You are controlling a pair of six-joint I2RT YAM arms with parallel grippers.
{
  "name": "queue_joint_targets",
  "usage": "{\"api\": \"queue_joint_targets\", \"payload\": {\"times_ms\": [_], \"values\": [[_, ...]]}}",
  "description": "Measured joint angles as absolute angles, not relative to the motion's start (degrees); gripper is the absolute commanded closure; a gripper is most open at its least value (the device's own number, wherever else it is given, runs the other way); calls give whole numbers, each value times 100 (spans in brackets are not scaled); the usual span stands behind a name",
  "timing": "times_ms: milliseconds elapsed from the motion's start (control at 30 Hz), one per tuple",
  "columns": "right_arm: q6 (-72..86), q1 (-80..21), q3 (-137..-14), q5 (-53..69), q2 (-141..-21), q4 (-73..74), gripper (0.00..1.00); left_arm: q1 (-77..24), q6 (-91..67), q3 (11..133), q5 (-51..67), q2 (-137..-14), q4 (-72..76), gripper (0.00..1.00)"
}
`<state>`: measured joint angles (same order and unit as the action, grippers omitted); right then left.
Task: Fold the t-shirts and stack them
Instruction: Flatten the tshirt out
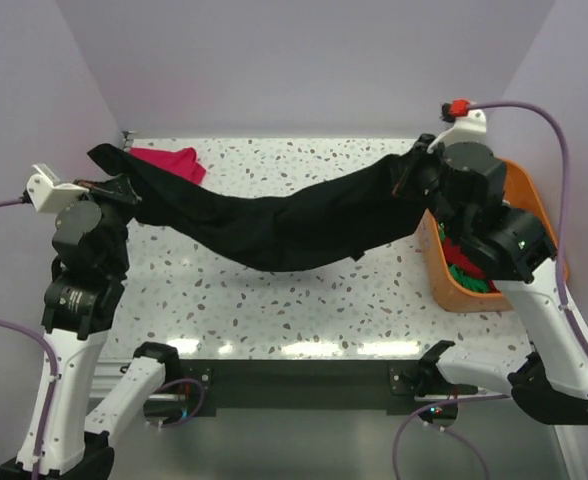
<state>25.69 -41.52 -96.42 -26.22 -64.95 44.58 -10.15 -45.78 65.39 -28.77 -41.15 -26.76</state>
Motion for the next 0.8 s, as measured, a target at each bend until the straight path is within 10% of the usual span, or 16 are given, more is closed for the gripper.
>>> {"api": "queue_joint_targets", "payload": {"times_ms": [233,700,800], "values": [[2565,-1863,-8860,-1664,-6777,4491,100,-1002,-4737,7098,-3833,-5249,-3450,100],[2893,-1793,-4624,1466,-7719,3632,94,-847,-4904,4215,-3050,-6058,-3887,100],[2917,-1793,-4477,1439,-7926,3601,54,-840,-4939,4045,-2998,-6097,-3918,100]]}}
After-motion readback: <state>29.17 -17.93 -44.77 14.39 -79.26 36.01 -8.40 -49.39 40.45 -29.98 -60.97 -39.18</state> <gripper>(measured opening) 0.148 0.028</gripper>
